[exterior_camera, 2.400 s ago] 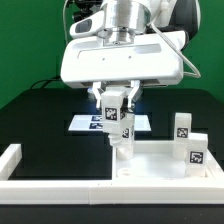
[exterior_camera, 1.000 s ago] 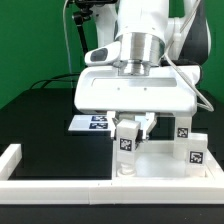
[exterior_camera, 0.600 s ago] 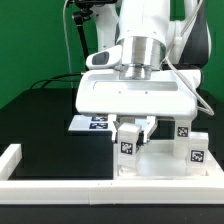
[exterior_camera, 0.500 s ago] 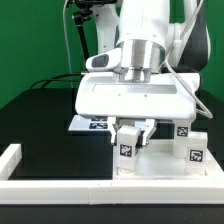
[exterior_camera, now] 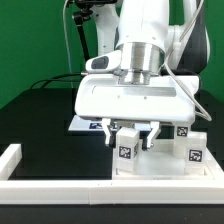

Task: Assemble square table

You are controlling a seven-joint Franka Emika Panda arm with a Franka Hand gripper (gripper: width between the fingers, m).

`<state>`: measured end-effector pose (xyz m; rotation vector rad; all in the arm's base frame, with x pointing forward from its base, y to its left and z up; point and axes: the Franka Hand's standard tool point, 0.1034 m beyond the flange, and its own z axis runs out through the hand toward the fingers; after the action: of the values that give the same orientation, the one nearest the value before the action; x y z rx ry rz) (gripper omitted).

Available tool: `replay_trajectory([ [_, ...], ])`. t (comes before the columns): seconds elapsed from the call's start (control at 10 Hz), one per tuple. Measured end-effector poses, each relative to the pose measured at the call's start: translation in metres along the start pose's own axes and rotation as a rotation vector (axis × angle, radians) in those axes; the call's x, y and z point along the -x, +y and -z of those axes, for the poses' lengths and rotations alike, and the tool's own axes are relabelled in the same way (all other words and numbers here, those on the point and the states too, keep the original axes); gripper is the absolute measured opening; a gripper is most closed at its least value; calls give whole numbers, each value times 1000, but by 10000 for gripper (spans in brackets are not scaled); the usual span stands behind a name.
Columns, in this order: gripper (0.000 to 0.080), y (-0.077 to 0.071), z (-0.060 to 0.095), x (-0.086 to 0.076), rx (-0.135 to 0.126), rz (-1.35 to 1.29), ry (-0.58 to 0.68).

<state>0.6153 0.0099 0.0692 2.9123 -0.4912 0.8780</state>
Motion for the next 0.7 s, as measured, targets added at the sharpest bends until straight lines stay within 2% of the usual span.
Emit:
replay_trajectory([
  [0.1,607,0,0,0,0,3,0],
  [0.2,607,0,0,0,0,6,0],
  [0.3,641,0,0,0,0,8,0],
  [0.7,649,1,0,0,1,24,-4],
])
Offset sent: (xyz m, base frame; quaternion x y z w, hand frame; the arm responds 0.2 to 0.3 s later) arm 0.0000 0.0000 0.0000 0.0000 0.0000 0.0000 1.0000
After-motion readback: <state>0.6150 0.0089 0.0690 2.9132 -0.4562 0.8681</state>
